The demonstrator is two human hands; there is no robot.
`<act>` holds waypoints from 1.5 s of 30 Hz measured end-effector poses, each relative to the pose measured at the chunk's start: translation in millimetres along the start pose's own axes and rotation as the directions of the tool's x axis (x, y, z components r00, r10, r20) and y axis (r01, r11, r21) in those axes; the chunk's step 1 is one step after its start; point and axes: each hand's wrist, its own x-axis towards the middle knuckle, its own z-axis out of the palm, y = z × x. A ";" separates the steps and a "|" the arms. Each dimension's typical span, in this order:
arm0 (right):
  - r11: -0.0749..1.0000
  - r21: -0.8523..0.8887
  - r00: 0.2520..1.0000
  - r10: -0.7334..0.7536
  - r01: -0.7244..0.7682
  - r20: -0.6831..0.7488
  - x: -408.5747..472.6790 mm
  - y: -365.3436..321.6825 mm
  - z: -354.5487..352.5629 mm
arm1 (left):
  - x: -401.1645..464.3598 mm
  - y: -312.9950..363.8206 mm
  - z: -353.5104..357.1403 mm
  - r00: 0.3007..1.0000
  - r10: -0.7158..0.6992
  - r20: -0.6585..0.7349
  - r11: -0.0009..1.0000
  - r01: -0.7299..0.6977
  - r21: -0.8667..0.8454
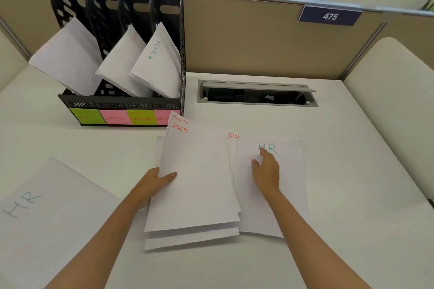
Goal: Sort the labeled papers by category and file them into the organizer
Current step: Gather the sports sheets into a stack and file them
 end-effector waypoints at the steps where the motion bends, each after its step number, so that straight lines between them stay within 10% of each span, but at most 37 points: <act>1: 0.989 -0.150 0.999 0.015 -0.008 0.044 0.4 7.4 -1.3 | 0.3 0.5 0.0 1.000 -0.004 -0.005 1.000 0.004 -0.005; 6: 0.862 -0.507 0.969 0.126 0.000 0.214 -7.9 40.0 1.2 | 0.9 1.3 0.3 1.000 -0.012 -0.013 1.000 0.012 -0.010; 19: 0.871 -0.459 0.983 -0.181 0.173 0.028 3.4 -8.9 6.8 | 2.9 -0.9 1.5 0.999 -0.016 -0.039 1.000 0.016 -0.004; 30: 0.772 -0.620 0.983 -0.025 0.135 0.184 4.9 -50.0 29.7 | 0.3 -2.9 2.2 0.999 0.008 -0.053 1.000 -0.009 -0.010; 45: 0.998 -0.058 0.991 0.001 0.007 0.132 32.1 -109.9 -84.0 | 0.8 -2.9 -2.0 1.000 0.012 -0.012 1.000 -0.012 0.007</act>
